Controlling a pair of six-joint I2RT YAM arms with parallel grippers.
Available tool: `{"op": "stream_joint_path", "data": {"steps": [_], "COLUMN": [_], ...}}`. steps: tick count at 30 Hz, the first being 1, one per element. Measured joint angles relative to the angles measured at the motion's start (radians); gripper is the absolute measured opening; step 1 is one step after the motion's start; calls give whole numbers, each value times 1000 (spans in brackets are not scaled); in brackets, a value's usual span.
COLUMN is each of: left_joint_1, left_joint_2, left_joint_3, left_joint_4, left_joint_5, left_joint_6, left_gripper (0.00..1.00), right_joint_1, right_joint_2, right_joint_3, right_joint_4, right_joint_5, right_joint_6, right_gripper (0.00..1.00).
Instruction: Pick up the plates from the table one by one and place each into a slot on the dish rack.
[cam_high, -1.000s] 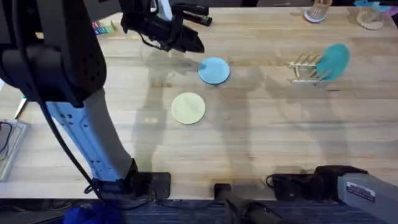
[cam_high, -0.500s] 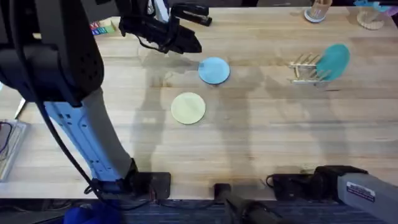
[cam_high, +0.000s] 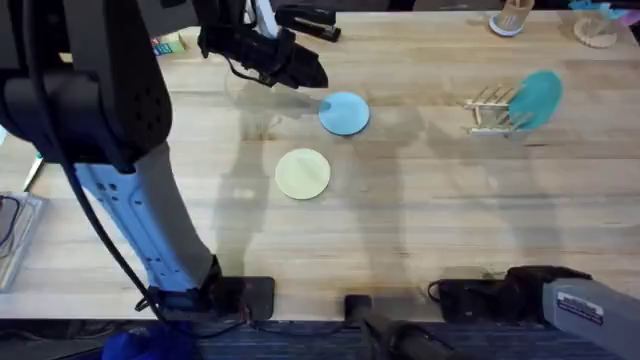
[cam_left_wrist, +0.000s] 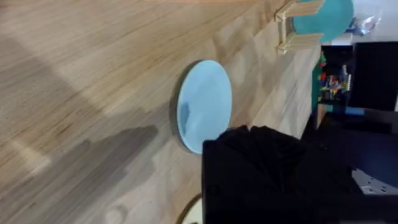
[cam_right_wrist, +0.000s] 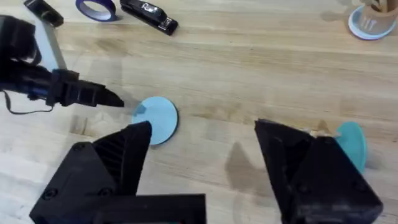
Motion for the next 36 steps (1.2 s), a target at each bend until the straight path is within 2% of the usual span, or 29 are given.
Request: {"op": "stream_joint_path", "data": {"steps": [9,18,20,30,36], "left_joint_1": [-7,-7,-7,-3,-3], "left_joint_2": [8,65,68,62,45], "left_joint_3": [-11,-65,-92,-215,-248], "left_joint_4": [14,90,137,304,317], "left_joint_5": [-27,-30,-30,-8,-3], "left_joint_6": [0,-4,-5,-76,-95], "left_gripper": [42,41,40,41,41], "right_joint_1": [0,0,0,0,0], "right_joint_2": [0,0,0,0,0], "right_joint_3": [0,0,0,0,0], "right_joint_4": [0,0,0,0,0], "right_joint_5": [0,0,0,0,0], "right_joint_6": [0,0,0,0,0], "right_gripper": [995,995,995,995,995]}}
